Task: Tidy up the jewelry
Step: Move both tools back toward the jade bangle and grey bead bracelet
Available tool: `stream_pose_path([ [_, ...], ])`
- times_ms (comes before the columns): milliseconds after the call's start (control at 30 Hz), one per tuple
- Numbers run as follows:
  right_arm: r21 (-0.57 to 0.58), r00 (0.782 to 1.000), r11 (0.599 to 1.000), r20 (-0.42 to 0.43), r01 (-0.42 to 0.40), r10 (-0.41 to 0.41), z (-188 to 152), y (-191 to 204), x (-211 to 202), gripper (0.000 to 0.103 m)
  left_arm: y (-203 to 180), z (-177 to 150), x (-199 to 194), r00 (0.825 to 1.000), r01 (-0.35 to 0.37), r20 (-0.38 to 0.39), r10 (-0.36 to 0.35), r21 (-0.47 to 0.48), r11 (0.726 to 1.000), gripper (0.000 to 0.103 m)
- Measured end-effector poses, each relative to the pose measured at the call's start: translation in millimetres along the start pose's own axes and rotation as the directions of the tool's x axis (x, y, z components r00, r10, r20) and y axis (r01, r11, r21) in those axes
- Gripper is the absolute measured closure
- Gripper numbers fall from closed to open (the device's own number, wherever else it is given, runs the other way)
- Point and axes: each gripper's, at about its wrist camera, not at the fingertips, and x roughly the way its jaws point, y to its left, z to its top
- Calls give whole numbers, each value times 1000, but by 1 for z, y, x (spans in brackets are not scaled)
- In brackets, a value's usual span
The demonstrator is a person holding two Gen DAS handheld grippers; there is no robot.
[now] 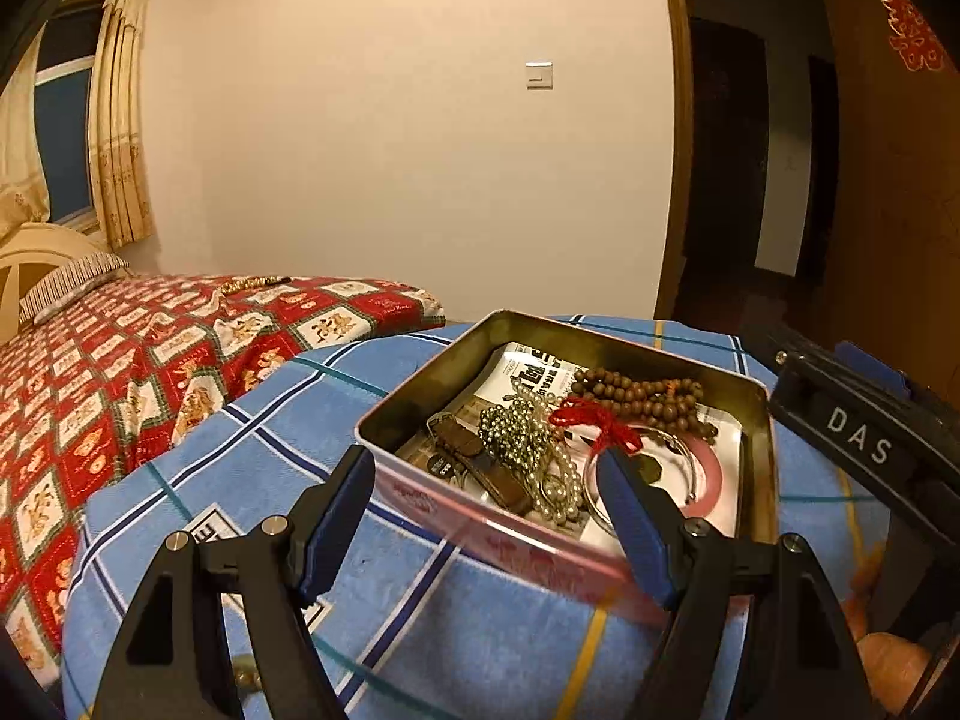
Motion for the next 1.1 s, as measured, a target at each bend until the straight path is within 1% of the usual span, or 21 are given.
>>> stream_pose_path([
  [133, -17, 1000, 1000, 0, 5, -5, -6, 5, -12, 17, -1, -5, -8, 1000, -15, 5, 15, 18, 1000, 27],
  [333, -15, 1000, 1000, -6, 3, -3, -16, 8, -30, 17, 3, -12, -20, 1000, -15, 8, 15, 22, 1000, 27],
  [500, -7, 1000, 1000, -19, -13, 12, -23, 12, -40, 17, 4, -19, -29, 1000, -11, 6, 11, 25, 1000, 27],
  [867, -77, 999, 996, -17, -50, 49, -36, 40, -61, 17, 9, -30, -46, 1000, -1, 0, 1, 27, 1000, 26],
  [1100, -69, 997, 995, -28, -79, 77, -41, 46, -70, 17, 18, -36, -56, 1000, 0, -11, 1, 15, 1000, 27],
])
